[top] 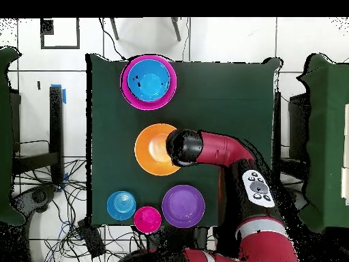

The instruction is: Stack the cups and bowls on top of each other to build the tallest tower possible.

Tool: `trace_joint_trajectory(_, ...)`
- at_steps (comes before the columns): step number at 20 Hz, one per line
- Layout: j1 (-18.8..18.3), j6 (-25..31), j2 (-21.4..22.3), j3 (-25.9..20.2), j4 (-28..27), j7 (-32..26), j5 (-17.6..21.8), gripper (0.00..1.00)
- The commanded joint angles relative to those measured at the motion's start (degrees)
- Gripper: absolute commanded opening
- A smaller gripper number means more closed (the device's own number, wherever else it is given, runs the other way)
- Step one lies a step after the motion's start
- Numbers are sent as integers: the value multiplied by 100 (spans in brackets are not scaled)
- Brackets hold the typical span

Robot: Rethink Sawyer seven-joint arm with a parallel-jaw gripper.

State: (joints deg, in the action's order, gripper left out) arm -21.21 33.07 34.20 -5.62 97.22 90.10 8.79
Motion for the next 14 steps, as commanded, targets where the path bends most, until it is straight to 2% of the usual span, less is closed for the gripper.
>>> trace_joint_trajectory(1,-59,80,98,-828,278,20,-68,100)
trace_joint_trajectory(5,-72,510,309,-897,326,-185,-5,100)
trace_joint_trajectory(14,-146,639,362,-938,250,-328,182,100)
